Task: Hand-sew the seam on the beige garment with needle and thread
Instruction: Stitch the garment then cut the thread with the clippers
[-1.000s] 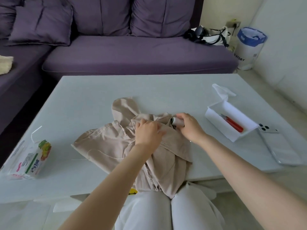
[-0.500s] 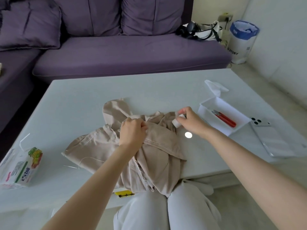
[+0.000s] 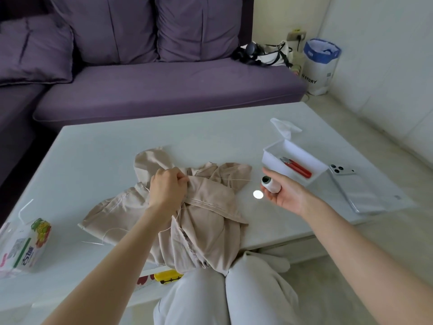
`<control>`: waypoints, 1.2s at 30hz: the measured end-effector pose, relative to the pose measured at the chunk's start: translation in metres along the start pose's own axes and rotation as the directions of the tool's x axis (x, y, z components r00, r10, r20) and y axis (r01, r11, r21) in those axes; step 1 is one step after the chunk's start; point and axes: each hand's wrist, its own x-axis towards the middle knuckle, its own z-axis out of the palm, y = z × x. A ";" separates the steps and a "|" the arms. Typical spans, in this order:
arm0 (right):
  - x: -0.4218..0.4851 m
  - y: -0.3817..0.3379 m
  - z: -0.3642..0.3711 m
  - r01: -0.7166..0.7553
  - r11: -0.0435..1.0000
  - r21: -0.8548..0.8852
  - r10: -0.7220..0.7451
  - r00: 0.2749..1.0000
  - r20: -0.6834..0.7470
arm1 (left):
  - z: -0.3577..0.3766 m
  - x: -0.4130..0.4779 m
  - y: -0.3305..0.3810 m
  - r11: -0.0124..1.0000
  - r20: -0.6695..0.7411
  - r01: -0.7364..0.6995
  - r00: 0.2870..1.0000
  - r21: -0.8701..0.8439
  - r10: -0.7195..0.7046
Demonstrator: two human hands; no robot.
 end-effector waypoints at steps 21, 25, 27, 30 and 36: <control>-0.025 0.000 -0.010 0.224 0.641 -0.734 -0.350 0.937 -0.019 | 0.029 -0.012 0.042 0.931 0.168 -0.337 0.935 0.142 0.313; -0.029 -0.006 0.003 0.295 0.634 -0.715 -0.373 0.926 0.051 | 0.041 -0.027 0.095 0.842 0.442 0.023 0.859 -0.538 0.259; -0.031 -0.009 0.004 0.320 0.632 -0.706 -0.396 0.916 0.061 | 0.048 -0.033 0.104 0.781 0.597 0.188 0.754 -0.596 0.274; -0.033 -0.013 -0.004 0.334 0.704 -0.627 -0.382 0.922 0.062 | 0.054 -0.034 0.102 0.782 0.637 0.217 0.719 -0.584 0.276; -0.030 -0.007 -0.023 0.249 0.850 -0.464 -0.259 0.965 0.044 | 0.052 -0.034 0.090 0.811 0.487 0.142 0.852 -0.567 0.191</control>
